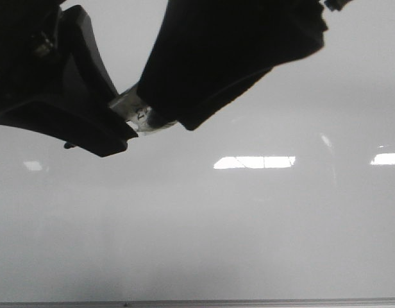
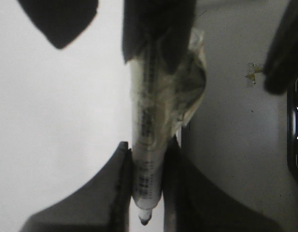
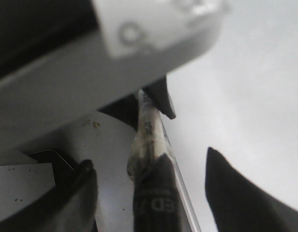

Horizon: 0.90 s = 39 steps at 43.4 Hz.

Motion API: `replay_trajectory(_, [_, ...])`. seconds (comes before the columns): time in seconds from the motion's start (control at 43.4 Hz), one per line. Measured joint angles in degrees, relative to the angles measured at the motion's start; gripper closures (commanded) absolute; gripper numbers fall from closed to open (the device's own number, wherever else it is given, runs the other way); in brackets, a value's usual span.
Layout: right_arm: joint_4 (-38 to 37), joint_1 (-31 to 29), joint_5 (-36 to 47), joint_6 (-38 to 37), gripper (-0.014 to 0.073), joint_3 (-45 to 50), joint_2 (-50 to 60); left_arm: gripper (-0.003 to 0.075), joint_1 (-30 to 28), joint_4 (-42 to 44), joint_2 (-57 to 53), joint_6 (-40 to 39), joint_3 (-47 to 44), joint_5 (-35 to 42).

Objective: Write number 6 on whiteboard

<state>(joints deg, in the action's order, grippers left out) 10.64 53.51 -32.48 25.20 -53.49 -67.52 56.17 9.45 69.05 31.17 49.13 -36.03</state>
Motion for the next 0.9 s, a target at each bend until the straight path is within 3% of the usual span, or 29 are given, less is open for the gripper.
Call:
replay_trajectory(0.3, [-0.23,0.00,0.39,0.00,0.0592,0.00,-0.79,0.0738,0.00,0.03,0.00,0.12,0.00,0.75])
replay_trajectory(0.369, [-0.23,0.00,0.49,0.00,0.0661,0.00,-0.79,0.0699,0.00,0.03,0.00,0.12,0.00,0.75])
replay_trajectory(0.415, [-0.23,0.00,0.49,0.00,0.0661,0.00,-0.79,0.0646,0.00,0.03,0.00,0.12,0.00,0.75])
replay_trajectory(0.577, [-0.84,0.00,-0.12,0.00,0.0658,-0.05,-0.77,0.0331,0.00,-0.29,0.00,0.12,0.00,1.10])
replay_trajectory(0.646, [-1.39,-0.49,-0.49,0.09,0.0658,0.43,-0.02,0.0242,0.00,-0.40,0.00,0.12,0.00,2.20])
replay_trajectory(0.807, [-2.48,-5.81,-1.49,0.09,0.0658,4.89,4.48,0.0234,0.00,-1.29,0.00,0.12,0.00,4.54])
replay_trajectory(0.9, [-2.59,-11.86,-1.59,0.09,0.0658,8.16,8.16,0.0308,0.00,-1.39,0.00,0.12,0.00,4.78])
